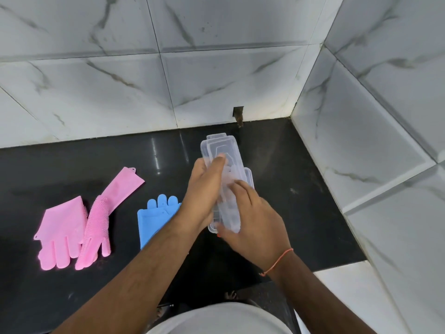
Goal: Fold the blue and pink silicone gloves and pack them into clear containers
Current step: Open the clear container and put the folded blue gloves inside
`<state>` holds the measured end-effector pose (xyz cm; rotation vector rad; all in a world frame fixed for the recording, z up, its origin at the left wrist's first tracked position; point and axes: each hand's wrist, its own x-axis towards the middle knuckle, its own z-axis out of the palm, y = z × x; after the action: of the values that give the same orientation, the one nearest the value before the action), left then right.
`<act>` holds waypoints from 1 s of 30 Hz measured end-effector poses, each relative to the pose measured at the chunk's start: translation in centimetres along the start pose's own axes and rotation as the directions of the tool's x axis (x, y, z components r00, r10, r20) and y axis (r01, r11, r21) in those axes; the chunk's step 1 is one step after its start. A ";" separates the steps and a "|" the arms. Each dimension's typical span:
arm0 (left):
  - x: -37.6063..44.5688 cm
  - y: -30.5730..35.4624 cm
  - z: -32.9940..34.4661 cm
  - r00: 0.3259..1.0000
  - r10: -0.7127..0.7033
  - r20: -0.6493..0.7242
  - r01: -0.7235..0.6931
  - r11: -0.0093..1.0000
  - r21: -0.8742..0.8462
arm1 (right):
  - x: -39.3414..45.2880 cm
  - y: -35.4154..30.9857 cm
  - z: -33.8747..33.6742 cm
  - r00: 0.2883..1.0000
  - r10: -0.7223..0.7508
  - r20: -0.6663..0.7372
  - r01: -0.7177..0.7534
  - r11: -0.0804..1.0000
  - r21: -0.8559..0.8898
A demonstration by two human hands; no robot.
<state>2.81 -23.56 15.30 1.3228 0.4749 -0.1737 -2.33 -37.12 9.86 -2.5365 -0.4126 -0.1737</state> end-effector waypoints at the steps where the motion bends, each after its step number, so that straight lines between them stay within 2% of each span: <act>1: 0.0 0.4 0.1 0.998 0.010 0.068 -0.009 1.000 -0.015 | 0.0 0.4 -0.1 0.997 0.008 -0.076 -0.006 1.000 0.030; 4: 0.6 0.2 0.2 0.963 0.117 0.242 -0.144 0.985 0.099 | 0.0 1.8 -0.6 0.940 0.188 -0.284 -0.127 0.967 0.220; 6: 1.3 -1.2 0.0 0.935 0.222 0.277 -0.296 0.918 0.265 | 0.5 3.7 -1.3 0.866 0.371 -0.337 -0.239 0.897 0.373; 8: 2.2 -3.1 -0.8 0.919 0.333 0.212 -0.395 0.796 0.458 | 0.8 6.2 -2.0 0.775 0.573 -0.265 -0.313 0.713 0.627; 10: 3.0 -5.6 -2.4 0.910 0.397 0.122 -0.390 0.718 0.577 | 0.5 9.7 -2.5 0.707 0.701 -0.096 -0.348 0.463 0.815; 11: 3.4 -6.8 -3.2 0.919 0.385 0.086 -0.355 0.712 0.606 | 0.1 11.6 -2.7 0.682 0.732 -0.004 -0.359 0.340 0.869; 13: 3.9 -8.6 -4.7 0.964 0.264 0.038 -0.229 0.744 0.628 | -0.9 15.2 -3.1 0.612 0.779 0.135 -0.395 0.153 0.906; 15: 4.0 -9.8 -5.8 0.996 0.090 0.017 -0.083 0.809 0.583 | -1.8 18.4 -3.4 0.527 0.822 0.213 -0.461 0.066 0.885; 17: 4.0 -10.5 -6.4 0.998 -0.069 0.001 0.060 0.869 0.490 | -2.5 21.0 -3.6 0.463 0.848 0.258 -0.530 0.032 0.848; 19: 3.8 -10.9 -6.7 0.989 -0.150 0.005 0.131 0.879 0.458 | -2.9 23.0 -3.7 0.433 0.856 0.282 -0.577 0.022 0.817; 25: 3.2 -11.2 -6.4 0.976 -0.188 0.105 0.124 0.890 0.439 | -3.3 26.4 -3.3 0.357 0.905 0.232 -0.674 0.077 0.735; 28: 3.2 -11.1 -6.1 0.982 -0.155 0.105 0.088 0.878 0.470 | -3.3 27.0 -2.4 0.344 0.929 0.138 -0.762 0.190 0.619; 30: 3.3 -11.0 -5.9 0.984 -0.150 0.094 0.087 0.872 0.482 | -3.2 26.7 -2.2 0.372 0.928 0.029 -0.817 0.312 0.484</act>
<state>0.08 -20.19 3.15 1.7539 0.4171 -0.5029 3.31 -60.39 -2.47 -1.8816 1.0115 0.0289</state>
